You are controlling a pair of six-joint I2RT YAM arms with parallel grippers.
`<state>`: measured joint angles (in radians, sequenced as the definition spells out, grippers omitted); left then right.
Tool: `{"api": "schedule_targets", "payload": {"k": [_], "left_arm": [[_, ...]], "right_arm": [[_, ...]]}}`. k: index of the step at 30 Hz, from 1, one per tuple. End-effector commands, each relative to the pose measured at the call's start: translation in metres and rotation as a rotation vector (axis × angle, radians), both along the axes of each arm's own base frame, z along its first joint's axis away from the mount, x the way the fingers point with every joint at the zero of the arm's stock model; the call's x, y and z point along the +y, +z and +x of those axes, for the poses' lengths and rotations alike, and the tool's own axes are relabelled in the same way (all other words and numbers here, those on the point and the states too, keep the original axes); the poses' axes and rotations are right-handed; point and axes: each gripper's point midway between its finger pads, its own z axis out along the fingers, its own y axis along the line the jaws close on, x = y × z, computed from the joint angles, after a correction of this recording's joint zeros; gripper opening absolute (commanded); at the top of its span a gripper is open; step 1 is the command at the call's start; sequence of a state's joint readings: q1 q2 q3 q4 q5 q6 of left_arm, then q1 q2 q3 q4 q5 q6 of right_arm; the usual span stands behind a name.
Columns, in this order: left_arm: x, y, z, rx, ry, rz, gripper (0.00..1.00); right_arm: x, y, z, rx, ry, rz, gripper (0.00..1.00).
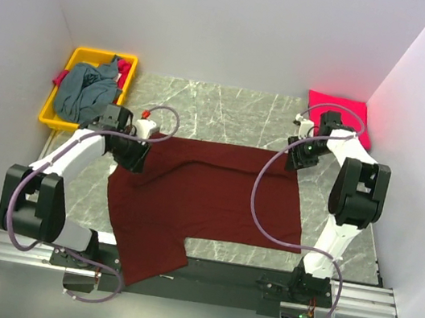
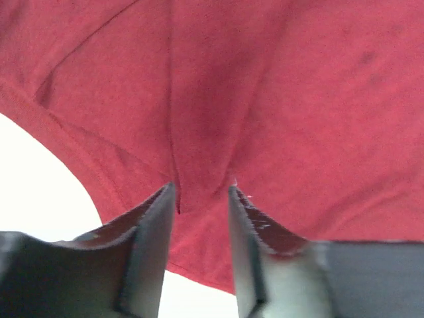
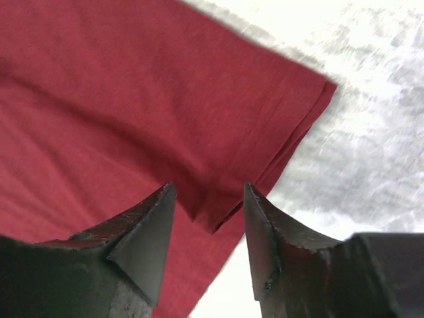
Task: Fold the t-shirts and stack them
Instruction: Fold the tshirt
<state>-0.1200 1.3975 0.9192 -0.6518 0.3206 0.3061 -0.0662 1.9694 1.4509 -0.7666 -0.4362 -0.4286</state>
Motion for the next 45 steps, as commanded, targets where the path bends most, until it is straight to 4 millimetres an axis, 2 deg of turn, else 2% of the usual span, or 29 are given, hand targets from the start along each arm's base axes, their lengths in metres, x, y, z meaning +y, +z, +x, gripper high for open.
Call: {"api": "schedule_targets", "payload": {"k": [1,3,5,9,10,12,15,23,30,33,36,45], "left_arm": [[-0.016,0.045,0.024,-0.132,-0.1,-0.076,0.47],[-0.023,0.05,0.036,-0.131,-0.074,-0.107,0.48],[-0.03,0.05,0.057,-0.133,-0.05,-0.136,0.47],[-0.049,0.052,0.092,-0.144,-0.018,-0.188,0.44],[-0.052,0.042,0.097,-0.123,-0.019,-0.188,0.44],[-0.059,0.041,0.109,-0.133,-0.017,-0.19,0.44],[-0.068,0.021,0.118,-0.094,-0.023,-0.188,0.45],[-0.088,-0.011,0.126,-0.055,-0.056,-0.162,0.45],[-0.089,-0.032,0.129,-0.044,-0.051,-0.099,0.47],[-0.089,-0.037,0.127,-0.045,-0.051,-0.08,0.55],[-0.089,-0.038,0.125,-0.043,-0.051,-0.077,0.58],[-0.094,-0.028,0.122,-0.053,-0.065,-0.094,0.49]], "right_arm": [[0.002,0.049,0.002,-0.095,0.022,0.023,0.54],[0.006,0.053,0.003,-0.092,0.014,0.043,0.53],[0.01,0.055,0.008,-0.083,0.001,0.063,0.52],[0.016,0.047,0.011,-0.04,-0.015,0.086,0.43],[0.018,0.041,0.01,-0.02,-0.015,0.089,0.43],[0.019,0.034,0.009,0.0,-0.02,0.09,0.41],[0.018,0.025,0.007,0.023,-0.029,0.084,0.4],[0.016,0.017,0.002,0.04,-0.022,0.064,0.39],[0.017,0.018,-0.001,0.045,-0.018,0.072,0.38],[0.018,0.019,-0.001,0.054,-0.017,0.08,0.38],[0.018,0.022,-0.001,0.046,-0.014,0.079,0.38],[0.016,0.024,-0.003,0.042,-0.007,0.069,0.38]]}}
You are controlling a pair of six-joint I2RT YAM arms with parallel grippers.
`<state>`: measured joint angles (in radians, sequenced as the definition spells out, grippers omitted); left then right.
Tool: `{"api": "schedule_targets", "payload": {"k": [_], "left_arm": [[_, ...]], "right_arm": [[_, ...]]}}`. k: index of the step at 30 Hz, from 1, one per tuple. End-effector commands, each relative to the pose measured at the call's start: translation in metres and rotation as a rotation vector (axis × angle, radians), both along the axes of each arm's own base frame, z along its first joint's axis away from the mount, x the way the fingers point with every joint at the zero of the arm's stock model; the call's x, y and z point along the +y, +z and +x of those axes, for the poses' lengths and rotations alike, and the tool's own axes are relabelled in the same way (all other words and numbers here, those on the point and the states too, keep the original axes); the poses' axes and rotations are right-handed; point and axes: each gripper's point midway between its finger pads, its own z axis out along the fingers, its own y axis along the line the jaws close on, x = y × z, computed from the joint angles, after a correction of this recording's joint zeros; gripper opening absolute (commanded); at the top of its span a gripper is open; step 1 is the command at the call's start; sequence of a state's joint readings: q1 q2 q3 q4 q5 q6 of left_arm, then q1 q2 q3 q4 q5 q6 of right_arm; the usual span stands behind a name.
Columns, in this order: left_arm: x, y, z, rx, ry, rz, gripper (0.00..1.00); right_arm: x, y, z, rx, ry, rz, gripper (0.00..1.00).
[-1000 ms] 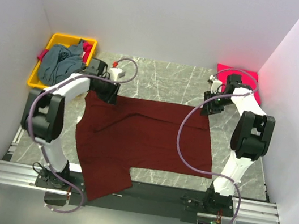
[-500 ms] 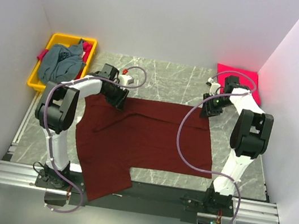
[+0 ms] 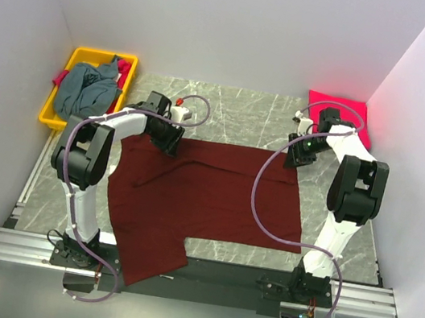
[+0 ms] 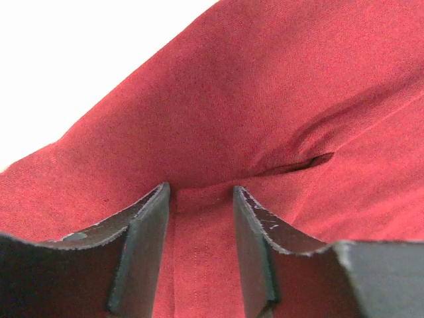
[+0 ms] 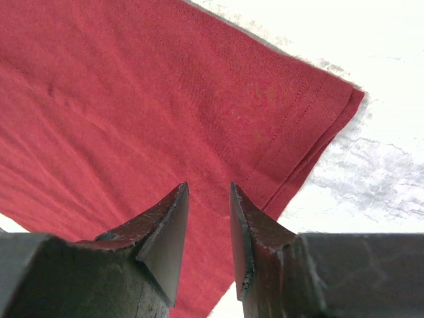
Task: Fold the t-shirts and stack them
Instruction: Fold the tshirt
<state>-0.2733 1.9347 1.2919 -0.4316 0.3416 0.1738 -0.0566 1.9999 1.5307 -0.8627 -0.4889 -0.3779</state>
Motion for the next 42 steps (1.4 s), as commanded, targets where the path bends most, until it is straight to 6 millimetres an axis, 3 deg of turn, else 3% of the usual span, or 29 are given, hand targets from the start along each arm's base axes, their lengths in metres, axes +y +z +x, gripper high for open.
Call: {"api": "schedule_targets", "payload": {"k": [1,7,20,25,29,42], "left_arm": [[-0.007,0.019,0.007,-0.054,-0.013,-0.021,0.48],[-0.013,0.032,0.002,-0.069,-0.026,-0.043,0.42],[-0.02,0.048,-0.005,-0.092,-0.048,-0.062,0.09],[-0.019,0.053,-0.011,-0.088,-0.062,-0.062,0.01],[-0.01,0.049,-0.01,-0.109,-0.038,-0.016,0.28],[0.001,0.017,0.008,-0.075,-0.006,0.069,0.4]], "right_arm": [[0.002,0.012,-0.001,-0.021,0.016,0.003,0.38],[0.002,0.01,-0.002,-0.014,0.017,0.006,0.39],[0.005,0.011,0.0,-0.011,0.02,0.013,0.38],[0.003,0.012,-0.001,-0.015,0.019,0.004,0.38],[0.003,0.01,-0.003,-0.01,0.022,0.009,0.38],[0.001,0.01,-0.006,-0.009,0.024,-0.005,0.38]]}}
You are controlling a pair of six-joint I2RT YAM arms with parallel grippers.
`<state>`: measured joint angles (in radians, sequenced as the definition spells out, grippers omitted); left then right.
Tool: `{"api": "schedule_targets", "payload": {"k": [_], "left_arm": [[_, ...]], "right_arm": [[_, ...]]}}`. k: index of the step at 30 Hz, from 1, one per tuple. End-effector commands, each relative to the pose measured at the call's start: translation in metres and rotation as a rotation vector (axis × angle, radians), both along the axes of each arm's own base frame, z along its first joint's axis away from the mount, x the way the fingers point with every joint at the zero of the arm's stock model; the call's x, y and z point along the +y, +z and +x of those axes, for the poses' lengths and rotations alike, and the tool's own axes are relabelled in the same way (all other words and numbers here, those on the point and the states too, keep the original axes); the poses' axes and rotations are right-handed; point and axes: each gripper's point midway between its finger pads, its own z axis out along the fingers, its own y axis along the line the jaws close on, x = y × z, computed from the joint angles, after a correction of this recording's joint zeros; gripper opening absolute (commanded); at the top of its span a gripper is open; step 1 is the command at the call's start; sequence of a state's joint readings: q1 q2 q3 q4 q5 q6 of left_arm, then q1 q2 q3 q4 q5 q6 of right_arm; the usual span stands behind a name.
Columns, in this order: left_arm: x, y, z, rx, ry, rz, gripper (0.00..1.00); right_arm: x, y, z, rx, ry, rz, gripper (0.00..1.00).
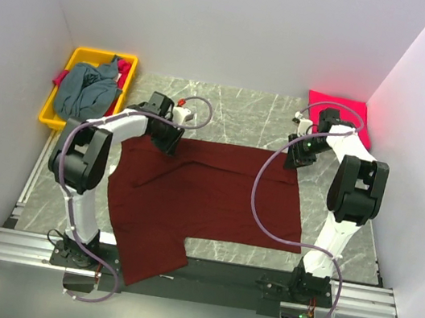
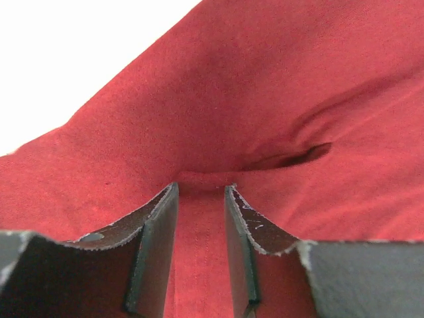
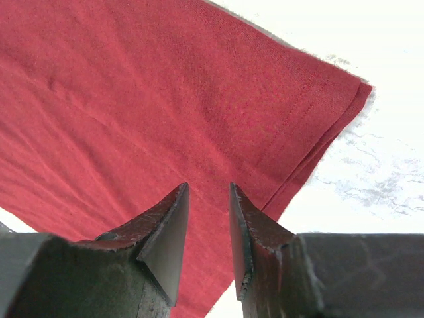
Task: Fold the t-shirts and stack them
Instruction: Fold the tshirt
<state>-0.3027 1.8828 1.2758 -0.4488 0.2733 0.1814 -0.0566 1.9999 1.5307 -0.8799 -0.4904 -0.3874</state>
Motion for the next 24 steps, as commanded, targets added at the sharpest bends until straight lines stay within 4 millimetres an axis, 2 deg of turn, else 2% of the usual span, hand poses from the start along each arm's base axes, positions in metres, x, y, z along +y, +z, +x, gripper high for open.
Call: {"api": "schedule_targets", "payload": {"k": [1,6,10,13,16,19,24], "left_arm": [[0.0,0.004,0.012,-0.033,-0.005,0.016,0.4],[0.001,-0.005,0.01,-0.017,-0.007,0.021,0.43],[-0.001,-0.004,0.005,-0.011,-0.018,0.005,0.39],[-0.004,0.005,0.001,-0.017,-0.027,-0.02,0.25],[-0.007,0.017,-0.003,-0.031,-0.033,-0.043,0.17],[-0.009,0.027,-0.009,-0.034,-0.046,-0.06,0.02],[-0.02,0.04,-0.032,-0.005,-0.109,-0.103,0.01]], "right_arm": [[0.001,0.01,-0.002,-0.024,0.017,-0.006,0.38],[0.001,0.007,-0.003,-0.014,0.014,-0.004,0.38],[0.001,0.007,-0.003,-0.012,0.014,-0.004,0.38],[0.001,0.007,-0.002,-0.013,0.014,-0.003,0.38],[0.002,0.008,-0.001,-0.013,0.013,0.002,0.38],[0.002,0.007,0.0,-0.01,0.014,0.004,0.38],[0.002,0.009,0.0,-0.014,0.015,0.001,0.38]]}}
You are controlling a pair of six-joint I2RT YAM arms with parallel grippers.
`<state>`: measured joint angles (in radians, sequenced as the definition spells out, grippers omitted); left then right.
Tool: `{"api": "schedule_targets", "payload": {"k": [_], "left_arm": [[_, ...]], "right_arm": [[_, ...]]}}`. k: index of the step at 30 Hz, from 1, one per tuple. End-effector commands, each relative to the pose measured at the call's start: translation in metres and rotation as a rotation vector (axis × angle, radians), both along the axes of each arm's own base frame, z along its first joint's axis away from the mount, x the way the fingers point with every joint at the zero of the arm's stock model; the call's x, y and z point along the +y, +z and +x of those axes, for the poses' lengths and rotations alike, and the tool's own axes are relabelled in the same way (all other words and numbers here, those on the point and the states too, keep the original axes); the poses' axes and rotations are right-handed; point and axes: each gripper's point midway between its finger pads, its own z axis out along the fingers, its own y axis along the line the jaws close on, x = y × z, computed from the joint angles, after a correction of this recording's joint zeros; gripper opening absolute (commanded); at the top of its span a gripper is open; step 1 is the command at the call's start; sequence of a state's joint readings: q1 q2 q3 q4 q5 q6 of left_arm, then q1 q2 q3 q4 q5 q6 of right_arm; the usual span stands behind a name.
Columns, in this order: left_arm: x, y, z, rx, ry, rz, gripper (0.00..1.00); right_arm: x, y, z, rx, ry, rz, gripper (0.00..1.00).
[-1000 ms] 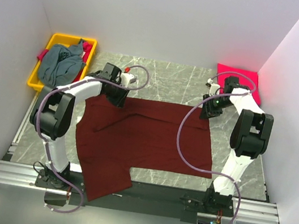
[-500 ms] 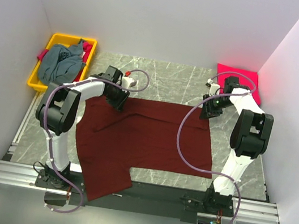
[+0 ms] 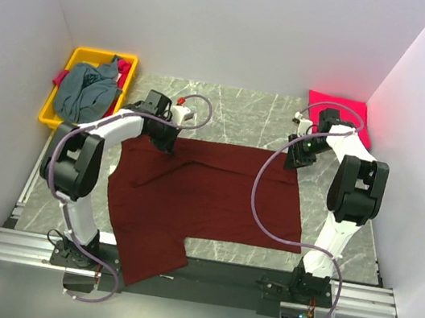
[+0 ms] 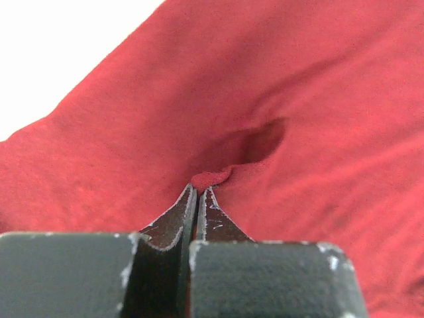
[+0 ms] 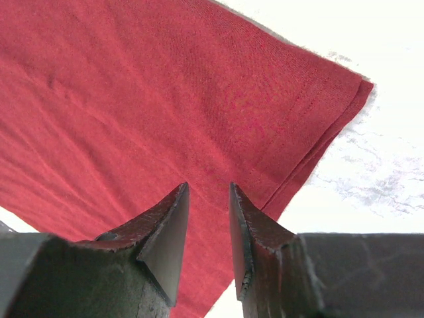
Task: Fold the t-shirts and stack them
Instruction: Fold the tshirt
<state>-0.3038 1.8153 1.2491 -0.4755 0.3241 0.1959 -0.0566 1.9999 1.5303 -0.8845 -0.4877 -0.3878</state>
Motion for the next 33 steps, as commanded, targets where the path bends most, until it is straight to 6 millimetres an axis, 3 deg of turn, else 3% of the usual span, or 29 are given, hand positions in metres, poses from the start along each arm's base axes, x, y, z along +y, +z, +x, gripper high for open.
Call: {"api": "schedule_targets", "payload": {"k": [1,6,12,15,19,23,29,33], "left_arm": [[-0.017,0.022,-0.026,0.015,-0.089,-0.066,0.01],[-0.043,0.021,-0.067,0.083,-0.198,-0.103,0.04],[-0.07,0.013,-0.123,0.176,-0.35,-0.121,0.2],[-0.074,0.025,-0.137,0.203,-0.387,-0.163,0.27],[-0.069,0.047,-0.137,0.169,-0.392,-0.18,0.34],[-0.039,0.058,-0.113,0.134,-0.265,-0.182,0.36],[0.056,0.049,-0.051,0.07,0.09,-0.138,0.38],[0.094,0.045,-0.027,0.039,0.232,-0.101,0.39]], "right_arm": [[0.002,0.009,0.002,-0.021,0.015,0.001,0.38],[0.002,0.008,0.001,-0.019,0.015,0.003,0.38],[0.001,0.008,0.001,-0.016,0.014,-0.002,0.38],[0.001,0.01,0.0,-0.016,0.017,-0.005,0.38],[0.001,0.011,-0.001,-0.016,0.015,-0.008,0.38],[0.003,0.01,-0.005,-0.002,0.012,0.001,0.38],[0.006,-0.003,-0.016,0.043,0.017,-0.033,0.35],[0.007,-0.008,-0.019,0.061,0.015,-0.042,0.35]]}}
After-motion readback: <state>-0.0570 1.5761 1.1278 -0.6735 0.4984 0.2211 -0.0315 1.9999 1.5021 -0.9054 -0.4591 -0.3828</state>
